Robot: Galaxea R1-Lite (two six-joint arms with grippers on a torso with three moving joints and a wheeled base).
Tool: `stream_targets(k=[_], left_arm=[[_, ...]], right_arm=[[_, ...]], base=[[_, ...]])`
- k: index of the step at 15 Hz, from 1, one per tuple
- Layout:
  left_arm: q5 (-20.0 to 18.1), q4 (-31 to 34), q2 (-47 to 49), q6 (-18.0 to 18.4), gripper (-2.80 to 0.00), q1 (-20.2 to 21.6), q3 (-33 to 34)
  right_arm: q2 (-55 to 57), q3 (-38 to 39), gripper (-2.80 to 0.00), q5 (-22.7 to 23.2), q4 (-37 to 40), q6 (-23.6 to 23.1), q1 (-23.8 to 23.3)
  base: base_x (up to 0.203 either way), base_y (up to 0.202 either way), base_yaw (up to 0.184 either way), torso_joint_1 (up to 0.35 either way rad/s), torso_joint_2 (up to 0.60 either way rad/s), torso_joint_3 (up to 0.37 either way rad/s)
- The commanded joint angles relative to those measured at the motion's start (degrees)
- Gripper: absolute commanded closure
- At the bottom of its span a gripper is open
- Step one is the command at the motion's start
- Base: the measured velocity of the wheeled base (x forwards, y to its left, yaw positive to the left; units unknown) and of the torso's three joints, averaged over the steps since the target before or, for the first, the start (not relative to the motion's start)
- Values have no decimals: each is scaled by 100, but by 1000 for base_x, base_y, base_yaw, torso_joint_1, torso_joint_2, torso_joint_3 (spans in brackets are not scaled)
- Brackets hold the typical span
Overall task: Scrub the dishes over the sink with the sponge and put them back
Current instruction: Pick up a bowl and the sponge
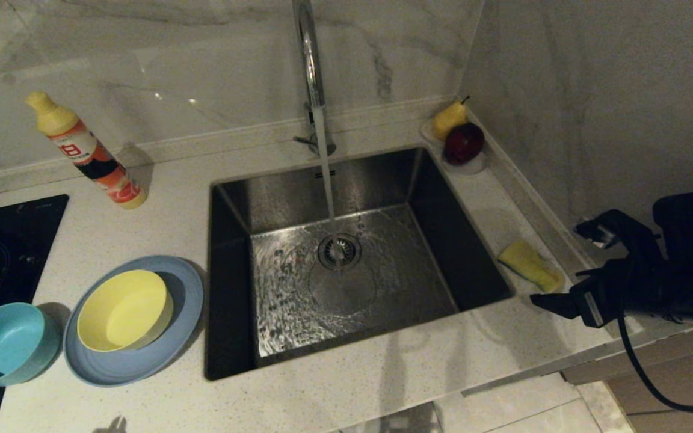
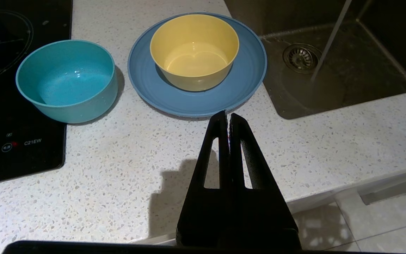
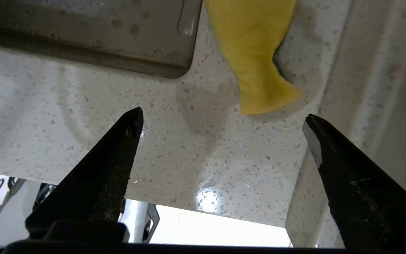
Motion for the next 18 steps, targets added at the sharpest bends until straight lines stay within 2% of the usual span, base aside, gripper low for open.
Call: stream_targets(k=[1,12,18], left_arm=[[2,-2,-8,3,0,5,176],[2,-2,-8,3,0,5,185],[2,-2,-8,3,0,5,185]], right_arm=[[164,-45,-280,3,-4,-28,14],[889,-469,-280,3,-11,-823,11],[1057,-840,-280,0,31,-880,23]], base=[[0,0,0,0,0,0],[0,0,0,0,0,0],[0,0,0,0,0,0]])
